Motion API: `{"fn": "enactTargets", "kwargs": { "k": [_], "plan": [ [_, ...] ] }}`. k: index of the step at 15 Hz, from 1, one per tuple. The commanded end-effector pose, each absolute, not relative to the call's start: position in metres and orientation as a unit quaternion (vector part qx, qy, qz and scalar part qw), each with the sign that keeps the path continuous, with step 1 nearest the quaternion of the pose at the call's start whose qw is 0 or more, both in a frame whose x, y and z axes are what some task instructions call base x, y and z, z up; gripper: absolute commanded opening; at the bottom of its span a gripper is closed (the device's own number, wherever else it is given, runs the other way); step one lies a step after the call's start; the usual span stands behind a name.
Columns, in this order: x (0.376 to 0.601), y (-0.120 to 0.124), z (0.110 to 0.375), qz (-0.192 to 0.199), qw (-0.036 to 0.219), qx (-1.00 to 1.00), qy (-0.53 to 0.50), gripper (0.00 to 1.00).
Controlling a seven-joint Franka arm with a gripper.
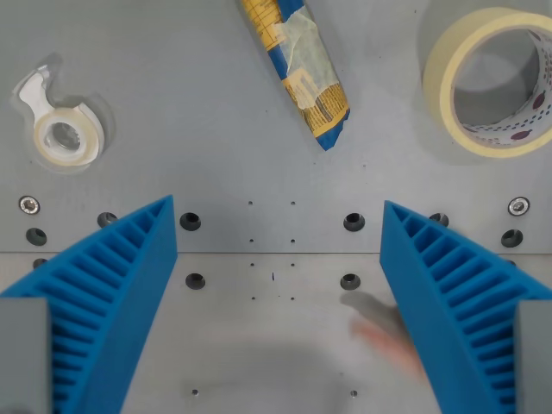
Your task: Move above the blue bag
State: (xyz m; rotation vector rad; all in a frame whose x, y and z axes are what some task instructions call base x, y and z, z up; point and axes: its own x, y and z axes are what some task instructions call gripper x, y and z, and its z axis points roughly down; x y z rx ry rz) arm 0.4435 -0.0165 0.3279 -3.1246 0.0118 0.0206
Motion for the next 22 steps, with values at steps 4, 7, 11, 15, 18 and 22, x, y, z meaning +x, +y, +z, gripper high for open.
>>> {"fn": "enactTargets", "kwargs": {
  "k": [4,7,11,15,18,22],
  "plan": [
    [0.444,-0.017,0.327,0.003,0.009,-1.0,-0.012,1.0],
    [0.446,-0.017,0.322,0.0,0.01,-1.0,-0.029,1.0],
    [0.449,-0.017,0.312,-0.004,0.009,-0.998,-0.056,1.0],
    [0.453,-0.017,0.298,-0.01,0.008,-0.996,-0.089,1.0],
    [0.456,-0.017,0.285,-0.016,0.007,-0.993,-0.115,1.0],
    [0.462,-0.016,0.266,-0.021,0.005,-0.988,-0.152,1.0]
  ]
}}
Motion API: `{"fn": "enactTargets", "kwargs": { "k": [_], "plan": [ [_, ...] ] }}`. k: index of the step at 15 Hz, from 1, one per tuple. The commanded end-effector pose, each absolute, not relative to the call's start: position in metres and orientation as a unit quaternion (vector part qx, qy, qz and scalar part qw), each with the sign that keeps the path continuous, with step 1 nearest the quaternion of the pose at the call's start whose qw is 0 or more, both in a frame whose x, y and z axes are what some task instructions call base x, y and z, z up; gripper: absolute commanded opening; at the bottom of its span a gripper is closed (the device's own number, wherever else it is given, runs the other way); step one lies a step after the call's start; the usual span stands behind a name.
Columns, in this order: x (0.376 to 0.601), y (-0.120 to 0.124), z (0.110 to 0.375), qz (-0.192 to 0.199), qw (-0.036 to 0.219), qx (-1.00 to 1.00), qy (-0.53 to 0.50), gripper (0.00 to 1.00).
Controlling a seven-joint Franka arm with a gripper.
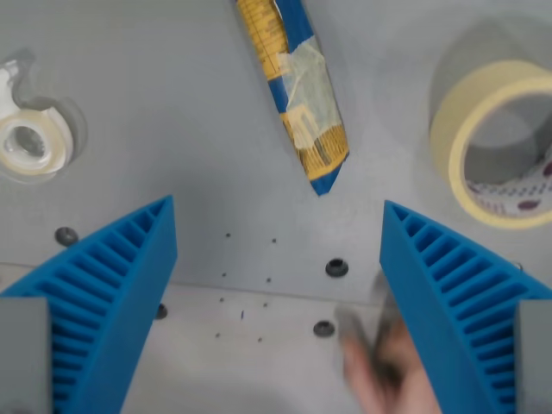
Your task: Move above the blue bag
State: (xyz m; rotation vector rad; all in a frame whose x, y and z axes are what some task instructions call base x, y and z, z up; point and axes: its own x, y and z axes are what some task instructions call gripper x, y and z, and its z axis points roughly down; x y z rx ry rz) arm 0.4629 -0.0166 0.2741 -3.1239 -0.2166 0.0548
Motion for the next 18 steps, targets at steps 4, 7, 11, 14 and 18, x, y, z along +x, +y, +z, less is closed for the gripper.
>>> {"fn": "enactTargets", "kwargs": {
  "k": [4,7,11,14,18],
  "plan": [
    [0.468,-0.015,0.246,-0.025,0.001,-0.982,-0.187,1.0],
    [0.474,-0.015,0.231,-0.023,-0.003,-0.978,-0.209,1.0],
    [0.482,-0.013,0.211,-0.012,-0.007,-0.972,-0.233,1.0],
    [0.488,-0.013,0.197,-0.009,-0.01,-0.969,-0.247,1.0],
    [0.494,-0.013,0.177,-0.015,-0.011,-0.965,-0.261,1.0]
  ]
}}
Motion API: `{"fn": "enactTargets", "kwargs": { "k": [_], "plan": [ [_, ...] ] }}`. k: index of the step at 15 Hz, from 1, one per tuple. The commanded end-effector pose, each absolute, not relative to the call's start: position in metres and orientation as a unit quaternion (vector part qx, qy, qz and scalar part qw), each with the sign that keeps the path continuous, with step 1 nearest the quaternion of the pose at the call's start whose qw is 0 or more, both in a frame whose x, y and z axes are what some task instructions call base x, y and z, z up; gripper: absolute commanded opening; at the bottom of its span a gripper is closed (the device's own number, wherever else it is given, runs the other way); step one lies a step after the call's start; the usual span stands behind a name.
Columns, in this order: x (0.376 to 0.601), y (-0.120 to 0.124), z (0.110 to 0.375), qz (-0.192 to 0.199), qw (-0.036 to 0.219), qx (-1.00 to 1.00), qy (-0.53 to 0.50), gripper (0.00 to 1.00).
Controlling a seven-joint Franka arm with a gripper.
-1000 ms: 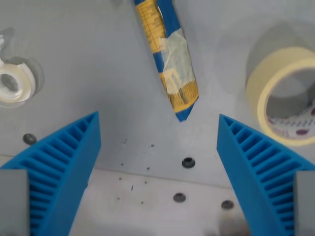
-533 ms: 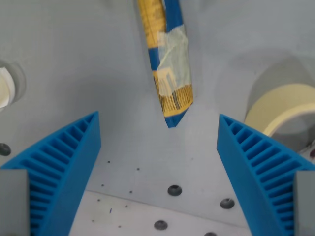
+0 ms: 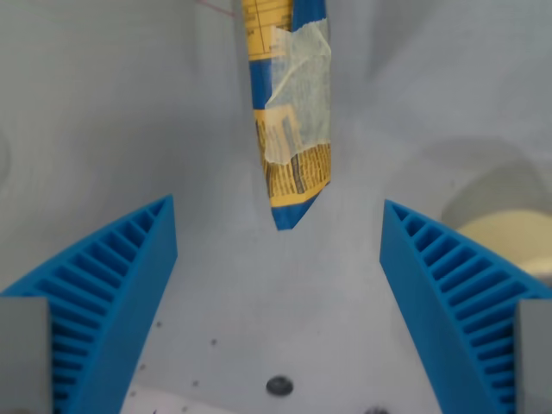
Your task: Move above the blue bag
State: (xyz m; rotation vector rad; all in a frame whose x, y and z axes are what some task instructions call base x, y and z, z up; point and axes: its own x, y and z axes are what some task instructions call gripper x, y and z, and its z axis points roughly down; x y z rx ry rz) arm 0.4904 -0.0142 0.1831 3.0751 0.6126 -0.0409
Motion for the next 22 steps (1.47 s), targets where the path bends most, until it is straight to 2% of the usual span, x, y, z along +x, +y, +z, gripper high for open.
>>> {"fn": "enactTargets", "kwargs": {
  "k": [1,10,22],
  "plan": [
    [0.496,-0.013,0.172,0.017,0.012,0.964,0.264,1.0],
    [0.505,-0.014,0.135,0.019,0.012,0.962,0.271,1.0],
    [0.51,-0.014,0.123,0.015,0.01,0.965,0.262,1.0]
  ]
}}
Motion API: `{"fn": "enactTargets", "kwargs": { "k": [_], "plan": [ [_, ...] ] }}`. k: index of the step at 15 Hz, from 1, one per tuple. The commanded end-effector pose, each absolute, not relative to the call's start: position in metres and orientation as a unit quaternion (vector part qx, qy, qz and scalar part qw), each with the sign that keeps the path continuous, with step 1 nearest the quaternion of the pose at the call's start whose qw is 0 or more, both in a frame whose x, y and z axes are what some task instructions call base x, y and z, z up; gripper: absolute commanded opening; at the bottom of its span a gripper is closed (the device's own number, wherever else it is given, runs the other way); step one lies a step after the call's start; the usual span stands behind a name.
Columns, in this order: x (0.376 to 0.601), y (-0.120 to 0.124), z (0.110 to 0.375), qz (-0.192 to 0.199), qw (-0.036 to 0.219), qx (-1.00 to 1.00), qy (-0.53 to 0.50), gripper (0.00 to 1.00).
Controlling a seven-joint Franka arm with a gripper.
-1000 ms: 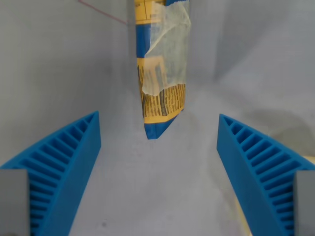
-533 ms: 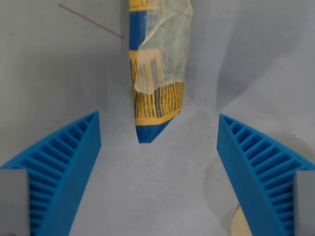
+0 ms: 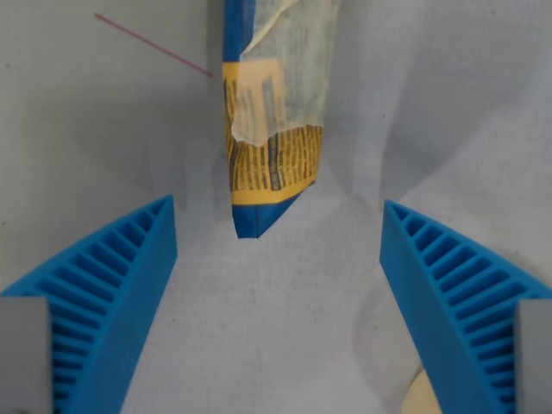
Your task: Move above the blue bag
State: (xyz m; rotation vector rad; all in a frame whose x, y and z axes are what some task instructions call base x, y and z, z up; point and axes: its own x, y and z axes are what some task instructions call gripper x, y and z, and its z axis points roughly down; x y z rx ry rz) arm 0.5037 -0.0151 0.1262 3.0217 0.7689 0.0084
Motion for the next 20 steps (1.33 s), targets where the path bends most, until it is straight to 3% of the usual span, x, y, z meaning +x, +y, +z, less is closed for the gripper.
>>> {"fn": "enactTargets", "kwargs": {
  "k": [1,20],
  "plan": [
    [0.511,-0.014,0.123,0.015,0.011,0.965,0.263,1.0],
    [0.532,-0.011,0.12,0.02,0.015,0.964,0.263,1.0]
  ]
}}
